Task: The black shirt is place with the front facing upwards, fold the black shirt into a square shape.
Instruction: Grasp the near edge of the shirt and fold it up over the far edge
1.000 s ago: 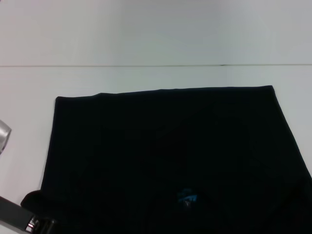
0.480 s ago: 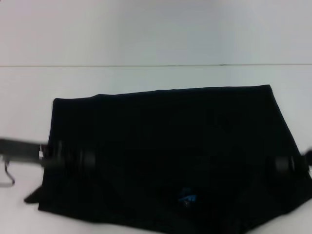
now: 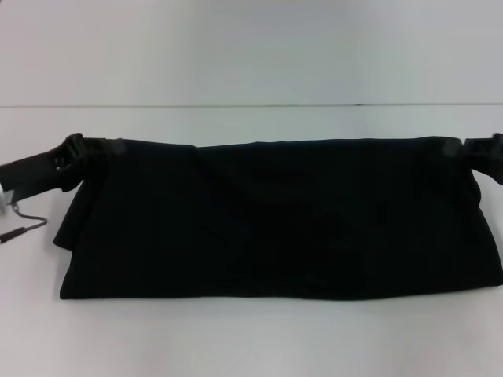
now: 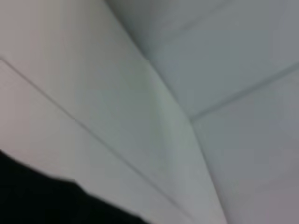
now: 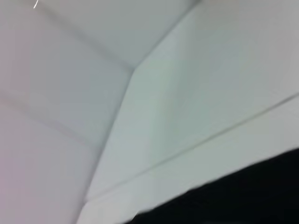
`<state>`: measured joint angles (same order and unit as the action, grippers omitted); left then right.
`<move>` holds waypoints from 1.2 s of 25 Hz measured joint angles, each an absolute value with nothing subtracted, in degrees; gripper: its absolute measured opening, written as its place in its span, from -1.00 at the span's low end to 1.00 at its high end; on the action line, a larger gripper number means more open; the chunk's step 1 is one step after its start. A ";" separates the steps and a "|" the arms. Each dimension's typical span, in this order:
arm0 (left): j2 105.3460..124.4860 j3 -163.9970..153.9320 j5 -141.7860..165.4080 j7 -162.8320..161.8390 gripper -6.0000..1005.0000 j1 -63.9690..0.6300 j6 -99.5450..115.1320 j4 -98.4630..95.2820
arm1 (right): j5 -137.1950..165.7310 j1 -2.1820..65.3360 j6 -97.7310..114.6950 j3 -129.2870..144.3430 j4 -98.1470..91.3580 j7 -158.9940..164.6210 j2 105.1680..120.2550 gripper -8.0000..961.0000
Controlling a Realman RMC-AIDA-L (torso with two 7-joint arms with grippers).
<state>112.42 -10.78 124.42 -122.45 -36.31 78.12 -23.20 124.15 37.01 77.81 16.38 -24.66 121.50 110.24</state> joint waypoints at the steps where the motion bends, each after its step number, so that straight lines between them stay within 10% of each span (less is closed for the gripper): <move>1: 113.20 -10.74 123.02 -121.36 -0.90 -36.19 76.58 -22.99 | 123.60 37.31 75.32 16.45 -24.65 120.82 110.98 -0.87; 8: 116.09 -10.73 118.53 -117.41 -0.90 -37.01 69.36 -22.72 | 122.16 39.95 65.33 16.57 -24.59 116.65 114.79 -0.87; 18: 117.18 -11.26 115.23 -114.31 -0.90 -39.66 62.51 -22.62 | 117.82 40.53 61.89 16.74 -24.87 114.80 114.71 -0.87; 30: 119.72 -11.16 114.19 -111.80 -0.90 -42.12 52.84 -21.96 | 116.04 42.59 48.42 17.09 -24.17 109.28 117.94 -0.87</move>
<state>119.72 -11.16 114.19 -111.80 -42.12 52.84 -21.96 116.04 42.59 48.42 17.09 -24.17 109.28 117.94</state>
